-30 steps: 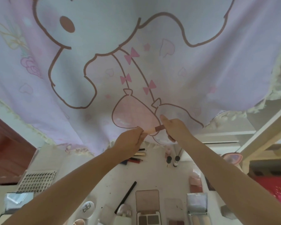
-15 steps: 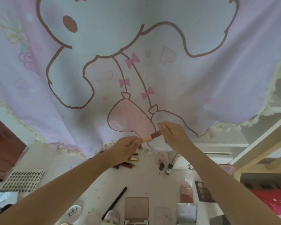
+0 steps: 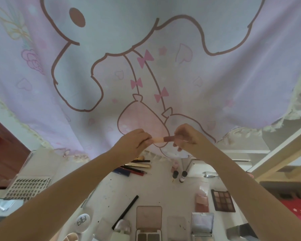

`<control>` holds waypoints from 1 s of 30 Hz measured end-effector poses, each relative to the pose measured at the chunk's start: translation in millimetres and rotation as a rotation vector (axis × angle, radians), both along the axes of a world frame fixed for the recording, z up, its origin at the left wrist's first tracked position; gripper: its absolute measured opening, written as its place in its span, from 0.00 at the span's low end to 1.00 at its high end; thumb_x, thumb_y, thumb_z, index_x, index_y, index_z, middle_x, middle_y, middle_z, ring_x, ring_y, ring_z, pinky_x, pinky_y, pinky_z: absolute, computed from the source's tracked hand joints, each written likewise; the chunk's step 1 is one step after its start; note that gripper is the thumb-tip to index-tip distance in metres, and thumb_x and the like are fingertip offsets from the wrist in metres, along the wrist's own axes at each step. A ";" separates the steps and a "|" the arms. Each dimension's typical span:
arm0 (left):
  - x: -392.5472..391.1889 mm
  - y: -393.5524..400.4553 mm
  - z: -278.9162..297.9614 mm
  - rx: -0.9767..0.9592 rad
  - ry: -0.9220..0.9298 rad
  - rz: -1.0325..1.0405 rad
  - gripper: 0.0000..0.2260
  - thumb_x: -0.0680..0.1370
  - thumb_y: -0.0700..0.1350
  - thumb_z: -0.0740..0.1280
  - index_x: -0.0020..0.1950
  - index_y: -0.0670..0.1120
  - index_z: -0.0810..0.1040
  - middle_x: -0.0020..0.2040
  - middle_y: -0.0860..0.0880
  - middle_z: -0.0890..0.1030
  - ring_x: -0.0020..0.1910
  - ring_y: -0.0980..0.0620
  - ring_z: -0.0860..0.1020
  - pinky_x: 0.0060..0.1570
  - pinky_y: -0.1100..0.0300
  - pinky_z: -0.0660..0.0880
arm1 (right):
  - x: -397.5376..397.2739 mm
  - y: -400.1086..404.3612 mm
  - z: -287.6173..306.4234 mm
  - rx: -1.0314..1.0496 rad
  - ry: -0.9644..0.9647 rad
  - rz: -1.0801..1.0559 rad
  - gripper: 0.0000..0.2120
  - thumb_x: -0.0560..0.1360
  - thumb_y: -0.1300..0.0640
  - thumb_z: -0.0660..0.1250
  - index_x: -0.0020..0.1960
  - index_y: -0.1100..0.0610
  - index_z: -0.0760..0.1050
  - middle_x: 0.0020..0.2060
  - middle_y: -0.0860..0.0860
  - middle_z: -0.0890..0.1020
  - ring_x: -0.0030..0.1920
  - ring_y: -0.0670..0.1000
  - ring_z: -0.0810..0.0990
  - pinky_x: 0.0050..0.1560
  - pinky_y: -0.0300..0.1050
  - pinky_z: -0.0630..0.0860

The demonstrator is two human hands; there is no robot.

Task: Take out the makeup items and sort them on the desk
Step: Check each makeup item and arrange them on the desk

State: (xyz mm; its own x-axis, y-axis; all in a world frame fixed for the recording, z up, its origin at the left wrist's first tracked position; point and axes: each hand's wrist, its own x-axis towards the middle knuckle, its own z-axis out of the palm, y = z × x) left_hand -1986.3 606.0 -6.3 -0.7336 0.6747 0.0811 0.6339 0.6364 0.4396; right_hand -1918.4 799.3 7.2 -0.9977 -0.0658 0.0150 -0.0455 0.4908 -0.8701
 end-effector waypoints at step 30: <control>5.2 -7.1 -14.7 -0.029 0.105 -0.050 0.21 0.81 0.55 0.49 0.58 0.43 0.75 0.44 0.53 0.69 0.44 0.57 0.67 0.40 0.75 0.63 | 6.6 -4.7 -6.2 -0.052 -0.125 -0.123 0.15 0.79 0.59 0.57 0.34 0.55 0.70 0.18 0.45 0.73 0.16 0.40 0.67 0.21 0.28 0.64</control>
State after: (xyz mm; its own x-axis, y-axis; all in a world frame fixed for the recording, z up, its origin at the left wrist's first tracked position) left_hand -1981.1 598.9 -21.0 -0.6878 0.7132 0.1353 0.7064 0.6146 0.3512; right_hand -1911.8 794.6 1.0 -0.9925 0.0549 -0.1096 0.1225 0.4406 -0.8893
